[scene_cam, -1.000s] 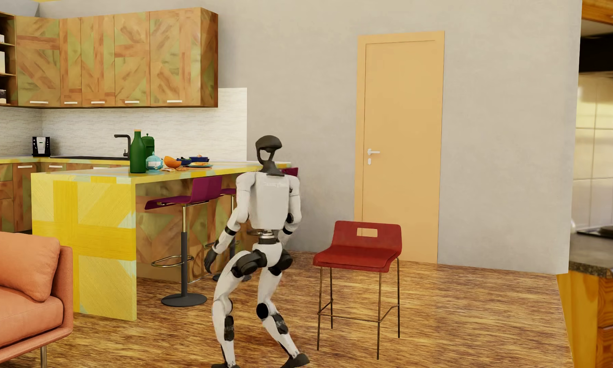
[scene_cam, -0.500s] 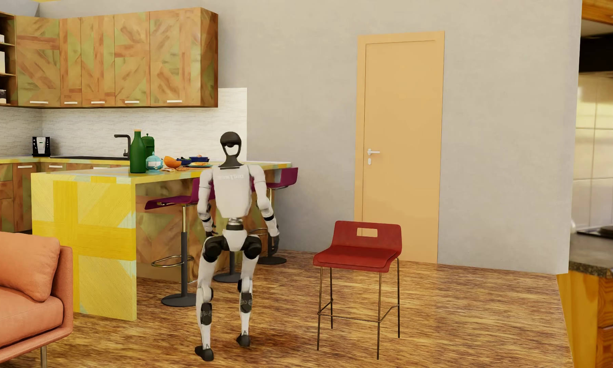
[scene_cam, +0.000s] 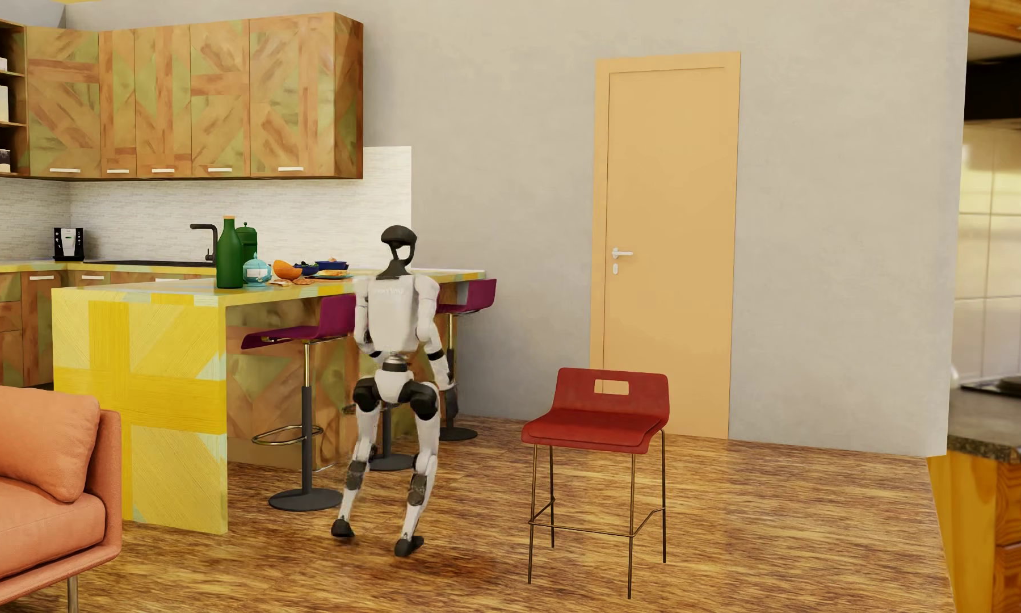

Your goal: Go around the stool

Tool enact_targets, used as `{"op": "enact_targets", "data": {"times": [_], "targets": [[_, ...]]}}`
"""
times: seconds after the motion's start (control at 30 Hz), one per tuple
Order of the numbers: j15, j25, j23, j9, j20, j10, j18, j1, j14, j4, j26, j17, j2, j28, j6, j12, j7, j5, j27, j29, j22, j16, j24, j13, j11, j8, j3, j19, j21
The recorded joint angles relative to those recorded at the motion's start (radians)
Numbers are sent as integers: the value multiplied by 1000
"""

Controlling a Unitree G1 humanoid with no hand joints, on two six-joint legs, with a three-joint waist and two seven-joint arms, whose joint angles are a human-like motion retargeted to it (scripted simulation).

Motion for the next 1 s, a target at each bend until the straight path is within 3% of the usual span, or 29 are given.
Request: {"op": "enact_targets", "data": {"times": [0.03, 0.07, 0.13, 0.17, 0.2, 0.23, 0.27, 0.3, 0.33, 0.37, 0.43, 0.47, 0.5, 0.53, 0.57, 0.6, 0.63, 0.67, 0.73, 0.77, 0.8, 0.83, 0.87, 0.9, 0.93, 0.97, 1.0], "targets": [[-22, 12, 36, -3, 10, 56, -21, -64, 31, -39, -26, 2, 57, -22, 23, 35, -68, 32, 28, -47, 20, -23, 22, -9, -36, 23, 50, 1, -2], [-46, 41, -39, 7, 28, -4, -34, -114, -29, -48, -25, 38, 126, -60, 51, 89, -89, 61, 68, -96, -1, -8, 47, -20, -77, 46, 106, 2, -24], [-32, 97, -141, 8, 97, -205, -47, -177, -20, -34, -52, 78, 140, -142, 123, 188, -61, 102, 119, -144, 47, 78, 90, -144, 57, 65, 150, 11, -34], [114, 120, -103, 6, 112, -188, 47, -129, -81, -23, -58, 90, 68, -161, 110, 200, -25, 85, 110, -120, 118, 150, 93, -198, 251, 50, 126, -4, -43], [212, 137, -89, 1, 135, -211, 136, -65, -116, -30, -15, 80, -2, -152, 75, 183, 17, 44, 89, -70, 120, 170, 73, -187, 348, 23, 101, 11, -40], [227, 141, -86, -5, 125, -253, 88, 14, -146, -15, 43, 61, -54, -127, 56, 184, 62, 4, 76, -20, 62, 139, 41, -186, 341, -15, 74, 11, -39], [165, 130, -109, -18, 78, -299, 55, 88, -178, -1, 99, 55, -89, -96, 47, 154, 101, -23, 66, 22, 10, 94, 8, -165, 270, -45, 45, 25, -87], [127, 107, -143, -37, 67, -299, 79, 116, -183, -14, 117, 38, -119, -79, 35, 88, 89, -35, 50, 36, -1, 57, -23, -110, 166, -25, 28, 40, -78], [105, 78, -71, -44, 71, -217, 62, 95, -136, -41, 98, 28, -94, -78, 23, 11, 18, -38, 18, 40, 41, 26, -46, -73, 58, 11, 49, 63, -48], [43, 46, 15, -21, 84, -95, 40, 50, -35, -66, 56, 31, -15, -88, 30, -15, -55, -26, 5, 34, 69, -10, -60, -91, -4, -3, 101, 0, 40], [89, -37, -73, 65, 94, -160, 32, -52, -54, -114, 32, 24, 31, -138, 90, 67, -64, -14, 56, -12, 42, 62, -35, -168, 47, -31, 215, 39, 31], [223, -71, -150, 91, 144, -294, 48, -80, 18, -139, 38, 56, -19, -163, 133, 95, -49, -12, 72, -45, 90, 81, -7, -185, 189, -43, 265, 83, -40], [355, -93, -157, 91, 171, -303, 144, -50, -5, -152, 61, 68, -84, -171, 129, 136, -42, -9, 56, -65, 103, 114, 19, -188, 284, -7, 267, 110, -30], [350, -105, -133, 100, 190, -310, 200, -7, -44, -148, 98, 56, -128, -169, 129, 164, -31, -1, 26, -61, 73, 121, 39, -189, 263, 31, 254, 102, -38], [266, -121, -131, 113, 167, -257, 161, 6, -33, -139, 130, 70, -163, -157, 116, 173, -8, -29, -1, -41, 27, 96, 50, -189, 90, 76, 246, -33, -86], [226, -142, -76, 100, 118, -134, 97, -41, 24, -134, 149, 49, -141, -148, 123, 141, -12, -66, -31, -20, 32, 42, 60, -192, -66, 87, 249, 93, -66], [204, -145, -38, 93, 97, -65, 44, -79, 24, -123, 147, 12, -101, -153, 147, 124, -35, -57, -53, -6, 50, 16, 62, -209, -76, 62, 253, 82, -14], [197, -124, -53, 88, 117, -102, 3, -95, -66, -131, 139, 11, -61, -171, 159, 137, -62, -42, -70, 4, 36, 28, 54, -222, -104, 59, 272, 75, -23], [194, -52, -103, 68, 147, -180, -42, -138, -118, -128, 121, 55, -1, -218, 183, 108, -38, -25, -116, 8, 19, 54, 27, -181, -125, 41, 318, 68, -22], [233, -20, -143, 63, 154, -261, -47, -140, -52, -123, 85, 53, -14, -237, 198, 111, -23, -15, -128, 10, 29, 65, 19, -181, -56, 27, 309, 51, -5], [331, 3, -206, 54, 157, -406, -27, -105, 102, -97, 36, 57, -72, -242, 211, 116, -17, 7, -126, 18, 76, 89, 15, -166, 83, 15, 274, 67, -20], [396, 19, -209, 26, 143, -456, 62, -86, 202, -105, -2, 60, -137, -230, 178, 131, -13, 16, -124, 32, 102, 120, 3, -159, 183, 36, 236, 94, -24], [329, 27, -166, 9, 125, -458, 219, -67, 192, -116, -4, 49, -163, -200, 122, 147, 12, 5, -111, 50, 41, 108, -15, -164, 157, 55, 228, 105, -13], [239, 22, -99, -11, 103, -419, 251, -76, 161, -117, -5, 23, -139, -176, 82, 134, 22, -31, -86, 68, 12, 69, -23, -168, -3, 79, 255, 104, -49], [285, 16, -41, -30, 77, -369, 233, -93, 79, -118, -5, 7, -117, -161, 62, 121, 12, -60, -50, 68, 19, 35, -16, -174, -87, 63, 280, 109, -80], [284, 17, -62, -34, 63, -350, 184, -93, 17, -121, 2, 7, -105, -164, 53, 141, -11, -58, 3, 53, 30, 52, 8, -197, -93, 52, 272, 106, -58], [290, 22, -102, -34, 94, -376, 120, -76, 50, -126, 33, 27, -91, -185, 51, 176, -27, -55, 42, 48, 30, 67, 41, -204, -111, 51, 261, 105, -69]]}}
